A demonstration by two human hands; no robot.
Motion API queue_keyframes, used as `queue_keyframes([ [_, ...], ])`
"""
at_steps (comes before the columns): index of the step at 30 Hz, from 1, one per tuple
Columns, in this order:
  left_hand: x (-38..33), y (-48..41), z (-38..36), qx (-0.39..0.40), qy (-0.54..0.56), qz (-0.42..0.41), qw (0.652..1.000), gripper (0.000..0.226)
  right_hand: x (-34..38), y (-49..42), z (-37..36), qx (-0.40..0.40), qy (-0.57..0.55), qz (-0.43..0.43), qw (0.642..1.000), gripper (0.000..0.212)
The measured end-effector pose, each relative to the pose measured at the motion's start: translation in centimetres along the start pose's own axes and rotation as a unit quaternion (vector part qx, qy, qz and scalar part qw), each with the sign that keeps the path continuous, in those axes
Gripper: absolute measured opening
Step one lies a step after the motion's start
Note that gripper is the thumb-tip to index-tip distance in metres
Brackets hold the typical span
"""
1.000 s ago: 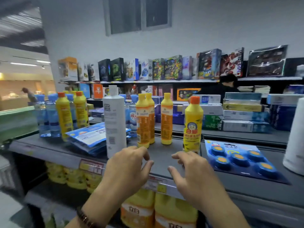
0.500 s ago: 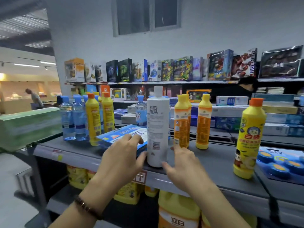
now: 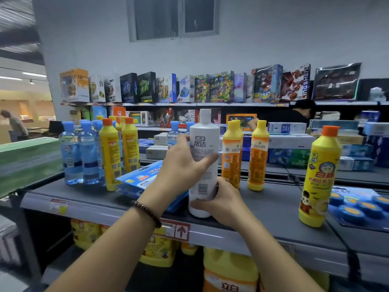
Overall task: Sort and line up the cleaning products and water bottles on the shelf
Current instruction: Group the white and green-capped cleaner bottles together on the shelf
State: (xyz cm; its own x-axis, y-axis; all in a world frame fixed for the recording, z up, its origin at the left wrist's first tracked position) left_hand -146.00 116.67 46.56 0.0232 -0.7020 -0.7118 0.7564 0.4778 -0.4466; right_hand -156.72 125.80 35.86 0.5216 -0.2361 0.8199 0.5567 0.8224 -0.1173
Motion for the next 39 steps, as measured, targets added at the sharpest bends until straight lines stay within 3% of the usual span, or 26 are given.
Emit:
queue_keyframes([
  [5,-0.4,-0.6,-0.3,-0.077,-0.02,0.01,0.997,0.071,-0.2,-0.1,0.1,-0.004,-0.008,-0.005,1.0,0.068],
  [7,-0.7,-0.9,-0.5,-0.074,-0.006,0.01,0.997,0.067,-0.6,0.2,0.6,-0.017,-0.016,-0.013,1.0,0.068],
  [11,0.3,-2.2,-1.6,0.039,0.128,0.008,0.991,0.059,-1.8,0.3,2.0,0.0,-0.025,-0.025,0.999,0.068],
  [14,0.8,-2.9,-3.1,0.16,0.251,0.01,0.954,0.059,-2.2,0.2,2.1,0.028,-0.025,-0.024,0.999,0.071],
  [17,0.5,-3.0,-3.7,0.213,0.268,0.008,0.94,0.058,-2.3,0.4,1.9,0.034,-0.033,-0.024,0.999,0.073],
  [19,0.2,-3.0,-3.4,0.175,0.219,0.0,0.96,0.065,-2.5,0.6,2.1,0.017,-0.031,-0.027,0.999,0.072],
  [22,-0.8,-2.5,-2.5,0.054,0.083,-0.023,0.995,0.086,-2.3,0.7,1.8,-0.039,-0.014,-0.045,0.998,0.083],
  [25,-1.5,-2.1,-2.9,0.007,0.063,-0.027,0.998,0.076,-2.1,1.0,1.8,-0.084,0.017,-0.058,0.995,0.096],
  [28,-0.7,-2.8,-2.6,0.031,0.1,-0.017,0.994,0.069,-2.2,1.5,2.5,-0.06,0.001,-0.039,0.997,0.083],
  [32,0.2,-2.9,-3.0,0.138,0.196,-0.029,0.97,0.064,-2.3,1.9,2.3,-0.013,-0.025,-0.014,1.0,0.064],
  [39,-0.7,-2.2,-3.2,0.106,0.224,-0.073,0.966,0.068,-2.0,3.1,2.4,-0.045,-0.013,0.007,0.999,0.064],
])
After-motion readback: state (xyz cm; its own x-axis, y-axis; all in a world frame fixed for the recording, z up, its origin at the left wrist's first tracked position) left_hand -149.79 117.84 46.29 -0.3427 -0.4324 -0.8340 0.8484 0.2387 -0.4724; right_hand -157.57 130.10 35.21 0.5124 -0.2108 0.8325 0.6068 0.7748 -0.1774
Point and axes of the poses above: each hand's wrist, its own y-axis away from the middle knuckle, its own z-axis out of the back of the hand, x = y × z, the point moved 9 cm from there along -y, towards the middle knuckle, and after that the axes turned 10 degrees about x, right-handed, at the moved point
